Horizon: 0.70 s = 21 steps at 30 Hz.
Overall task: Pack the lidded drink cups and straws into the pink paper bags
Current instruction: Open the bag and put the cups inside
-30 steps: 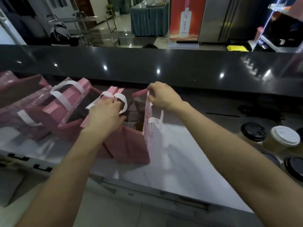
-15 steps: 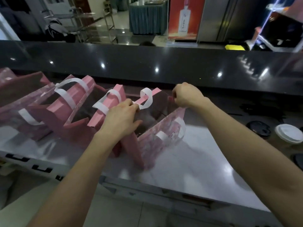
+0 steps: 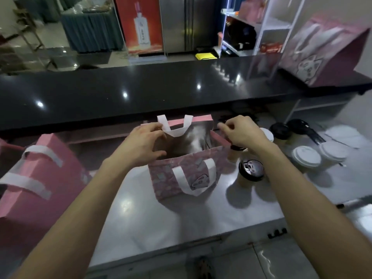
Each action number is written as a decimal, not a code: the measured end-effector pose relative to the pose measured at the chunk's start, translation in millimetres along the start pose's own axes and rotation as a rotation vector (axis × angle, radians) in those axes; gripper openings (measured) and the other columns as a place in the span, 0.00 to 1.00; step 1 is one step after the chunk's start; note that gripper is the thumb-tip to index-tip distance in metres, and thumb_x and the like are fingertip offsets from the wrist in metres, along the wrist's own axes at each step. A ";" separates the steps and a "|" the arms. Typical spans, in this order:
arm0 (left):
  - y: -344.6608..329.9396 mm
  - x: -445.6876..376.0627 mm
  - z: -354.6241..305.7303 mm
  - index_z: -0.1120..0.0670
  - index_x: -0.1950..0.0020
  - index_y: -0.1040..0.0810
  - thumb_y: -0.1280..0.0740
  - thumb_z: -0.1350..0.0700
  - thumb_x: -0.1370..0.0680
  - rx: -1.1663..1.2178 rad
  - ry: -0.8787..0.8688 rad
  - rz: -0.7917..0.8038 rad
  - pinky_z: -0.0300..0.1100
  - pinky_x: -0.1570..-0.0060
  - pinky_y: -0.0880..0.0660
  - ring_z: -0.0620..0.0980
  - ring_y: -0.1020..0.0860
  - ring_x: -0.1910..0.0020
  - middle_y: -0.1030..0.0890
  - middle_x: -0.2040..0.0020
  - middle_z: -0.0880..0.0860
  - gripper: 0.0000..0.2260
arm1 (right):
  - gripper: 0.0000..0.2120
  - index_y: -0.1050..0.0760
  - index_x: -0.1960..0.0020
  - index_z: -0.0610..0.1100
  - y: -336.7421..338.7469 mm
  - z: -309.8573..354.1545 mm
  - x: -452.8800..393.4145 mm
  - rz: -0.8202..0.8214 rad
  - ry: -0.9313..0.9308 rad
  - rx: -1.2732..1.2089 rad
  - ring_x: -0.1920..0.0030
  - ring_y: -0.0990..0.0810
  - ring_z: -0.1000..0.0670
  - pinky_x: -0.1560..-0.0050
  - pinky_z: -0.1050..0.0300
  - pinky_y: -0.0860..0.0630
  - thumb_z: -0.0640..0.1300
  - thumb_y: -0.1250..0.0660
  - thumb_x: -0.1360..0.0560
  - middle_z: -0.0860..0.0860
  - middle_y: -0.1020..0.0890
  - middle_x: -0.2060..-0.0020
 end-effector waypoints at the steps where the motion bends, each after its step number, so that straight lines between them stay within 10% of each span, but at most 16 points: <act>1: 1.1 -3.4 -1.6 0.42 0.33 0.18 0.20 0.38 0.26 -0.003 0.002 0.012 0.57 0.22 0.32 0.53 0.32 0.19 0.30 0.18 0.46 0.23 | 0.18 0.16 0.59 0.46 3.8 -9.6 -4.6 -0.052 -0.027 -0.020 0.60 0.16 0.45 0.57 0.47 0.18 0.56 0.34 0.17 0.48 0.14 0.63; 3: 3.4 -7.6 -2.4 0.42 0.32 0.18 0.20 0.39 0.26 0.002 0.005 0.041 0.57 0.20 0.32 0.53 0.33 0.18 0.31 0.17 0.46 0.24 | 0.09 0.14 0.49 0.48 5.9 -28.7 -16.5 -0.082 -0.055 0.039 0.50 0.15 0.41 0.48 0.48 0.17 0.50 0.31 0.21 0.46 0.12 0.53; 7: 8.5 -12.8 -1.3 0.42 0.32 0.19 0.20 0.40 0.26 0.028 0.022 0.071 0.56 0.20 0.32 0.53 0.34 0.17 0.33 0.15 0.46 0.24 | 0.42 0.30 0.20 0.50 -18.7 -58.8 -46.6 0.247 -0.050 0.233 0.30 0.23 0.40 0.32 0.44 0.22 0.53 0.20 0.31 0.45 0.24 0.29; 12: 15.8 -13.5 -9.1 0.41 0.32 0.19 0.18 0.40 0.27 0.077 0.022 0.081 0.51 0.23 0.31 0.51 0.33 0.18 0.35 0.15 0.45 0.25 | 0.48 0.32 0.22 0.49 -56.3 -85.7 -74.5 0.437 -0.060 0.371 0.31 0.23 0.39 0.36 0.46 0.21 0.59 0.17 0.36 0.43 0.25 0.32; 21: 31.9 2.3 -7.2 0.49 0.45 0.12 0.19 0.39 0.29 -0.057 -0.022 -0.121 0.54 0.39 0.27 0.52 0.25 0.45 0.21 0.47 0.46 0.19 | 0.43 0.26 0.26 0.47 24.7 -25.3 -105.2 -0.113 0.133 0.133 0.34 0.25 0.37 0.33 0.41 0.23 0.69 0.27 0.34 0.41 0.23 0.39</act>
Point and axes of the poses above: each hand's wrist, its own x-axis away from the middle knuckle, its own y-axis out of the back of the hand, z = x × y, the point moved 2 cm from there along -x, towards the middle knuckle
